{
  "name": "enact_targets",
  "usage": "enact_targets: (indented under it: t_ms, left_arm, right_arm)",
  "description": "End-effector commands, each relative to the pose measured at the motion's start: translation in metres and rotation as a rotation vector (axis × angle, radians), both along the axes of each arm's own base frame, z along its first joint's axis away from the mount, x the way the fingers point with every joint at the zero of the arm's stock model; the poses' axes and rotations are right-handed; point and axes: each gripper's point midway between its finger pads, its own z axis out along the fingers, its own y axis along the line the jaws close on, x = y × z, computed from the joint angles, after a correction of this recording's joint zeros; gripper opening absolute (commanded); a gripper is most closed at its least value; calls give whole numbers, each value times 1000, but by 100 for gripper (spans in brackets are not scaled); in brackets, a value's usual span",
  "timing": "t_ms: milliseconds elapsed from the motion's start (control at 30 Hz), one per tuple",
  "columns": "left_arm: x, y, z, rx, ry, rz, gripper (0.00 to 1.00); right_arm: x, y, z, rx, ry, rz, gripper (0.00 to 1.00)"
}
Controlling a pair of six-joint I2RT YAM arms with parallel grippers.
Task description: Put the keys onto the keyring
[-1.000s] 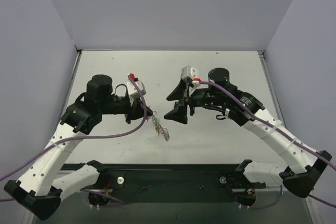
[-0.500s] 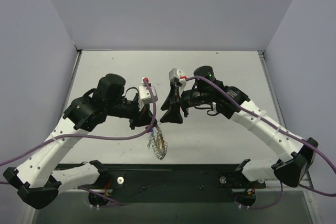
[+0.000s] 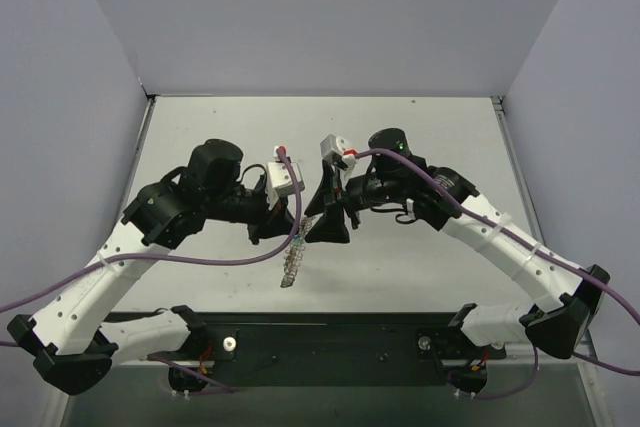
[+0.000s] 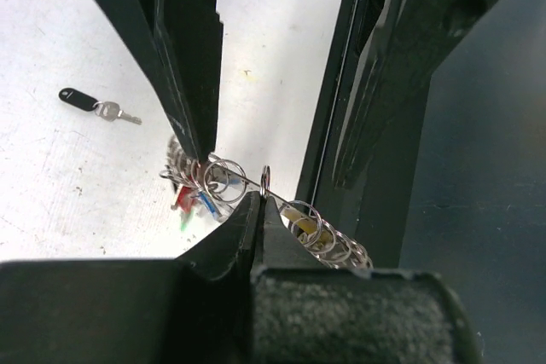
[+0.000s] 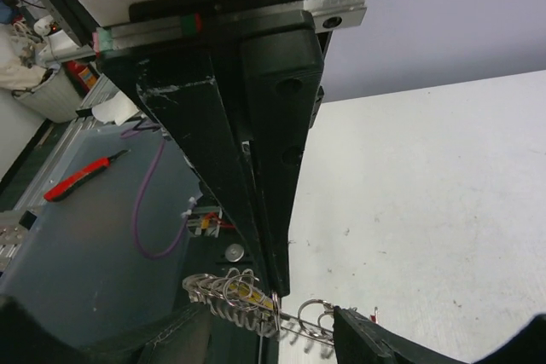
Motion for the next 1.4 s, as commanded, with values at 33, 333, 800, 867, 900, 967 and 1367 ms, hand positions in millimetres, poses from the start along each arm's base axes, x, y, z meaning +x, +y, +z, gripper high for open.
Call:
enact_targets:
  t_ms: [33, 333, 800, 867, 900, 967, 1367]
  left_arm:
    - [1, -9, 33, -67, -82, -25, 0]
    - [-2, -12, 40, -88, -106, -37, 0]
    - [19, 9, 87, -260, -300, 180, 49]
    - [16, 9, 88, -285, -307, 167, 50]
    - [16, 8, 91, -301, -316, 160, 50]
    - [12, 1, 89, -313, -304, 107, 49]
    - [-20, -31, 116, -521, -340, -187, 45]
  right_arm:
    - [-8, 9, 7, 12, 6, 69, 57]
    - [-2, 14, 1, -12, 24, 57, 0]
    - [5, -14, 44, 157, -153, -143, 0]
    - [0, -19, 58, 212, -190, -148, 0]
    - [-1, -21, 63, 239, -208, -151, 0]
    - [-8, -27, 76, 303, -246, -146, 0]
    - [-41, -50, 122, 644, -447, -32, 0]
